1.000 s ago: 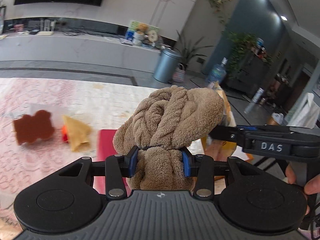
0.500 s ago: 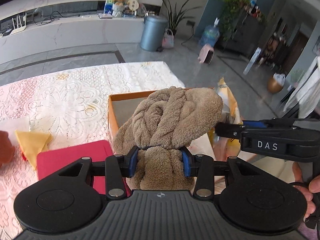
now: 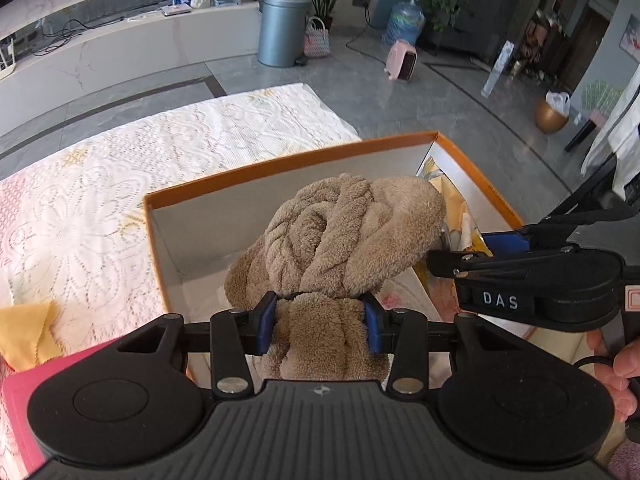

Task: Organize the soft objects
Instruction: 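Lower both items into the orange box and open both tools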

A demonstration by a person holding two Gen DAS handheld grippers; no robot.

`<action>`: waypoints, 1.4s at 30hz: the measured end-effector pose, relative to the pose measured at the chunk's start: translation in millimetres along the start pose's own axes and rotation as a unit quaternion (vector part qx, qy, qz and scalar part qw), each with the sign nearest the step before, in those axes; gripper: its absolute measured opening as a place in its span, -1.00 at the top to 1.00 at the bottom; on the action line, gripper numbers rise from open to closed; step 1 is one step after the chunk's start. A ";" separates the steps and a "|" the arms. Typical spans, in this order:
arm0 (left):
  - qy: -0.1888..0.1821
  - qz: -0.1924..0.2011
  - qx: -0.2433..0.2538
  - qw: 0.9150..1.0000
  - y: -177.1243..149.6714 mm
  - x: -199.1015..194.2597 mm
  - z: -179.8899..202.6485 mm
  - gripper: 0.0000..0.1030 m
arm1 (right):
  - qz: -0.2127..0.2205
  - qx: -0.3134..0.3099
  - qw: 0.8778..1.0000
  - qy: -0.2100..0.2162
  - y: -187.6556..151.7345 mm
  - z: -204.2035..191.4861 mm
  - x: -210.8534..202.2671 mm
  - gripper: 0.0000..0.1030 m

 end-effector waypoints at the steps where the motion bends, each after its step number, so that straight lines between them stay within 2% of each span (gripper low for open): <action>1: 0.003 -0.002 0.004 1.000 2.5 1.9 2.0 0.05 | -0.005 0.001 1.000 -0.003 -1.8 1.8 3.6 0.22; 8: 0.018 -0.016 0.025 0.999 1.6 12.2 8.1 0.01 | -0.043 0.002 0.999 -0.014 -14.3 8.7 30.7 0.19; 13: 0.023 -0.005 0.030 0.999 -0.7 18.5 5.7 -0.07 | -0.052 -0.007 0.998 -0.020 -20.1 8.5 38.3 0.15; 21: 0.027 0.012 0.028 0.999 3.2 16.2 5.6 -0.48 | -0.055 -0.008 0.998 -0.029 -24.0 13.3 38.7 0.00; 23: 0.027 0.015 0.027 0.999 3.8 14.6 3.8 -0.58 | -0.050 -0.015 0.998 -0.034 -21.9 13.9 39.2 -0.20; 28: 0.030 0.039 0.015 0.999 6.3 4.6 -2.1 -0.65 | -0.043 -0.029 0.998 -0.034 -21.0 7.0 29.7 -0.25; 30: 0.026 0.049 0.011 0.998 7.0 0.3 -3.5 -0.74 | -0.037 -0.031 0.998 -0.038 -20.4 5.4 25.5 -0.29; 32: 0.018 0.047 0.007 0.999 6.7 -2.3 -4.6 -0.74 | -0.030 -0.028 0.998 -0.038 -20.3 3.4 20.3 -0.35; 36: 0.019 0.051 -0.011 0.998 6.0 -8.5 -8.9 -0.74 | -0.028 -0.027 0.999 -0.039 -23.2 -1.7 10.3 -0.36; 42: -0.006 0.057 -0.026 0.998 5.2 -23.9 -9.5 -0.73 | -0.026 -0.040 0.998 -0.043 -29.8 -9.1 -4.7 -0.40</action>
Point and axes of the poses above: each gripper's, at about its wrist camera, not at the fingertips, and x roughly the way its jaws point, z to its right, y to its top, the point moved 9 cm from there along x, roughly the way its jaws point, and after that the axes turned 10 degrees about y, right-handed, at the moved point
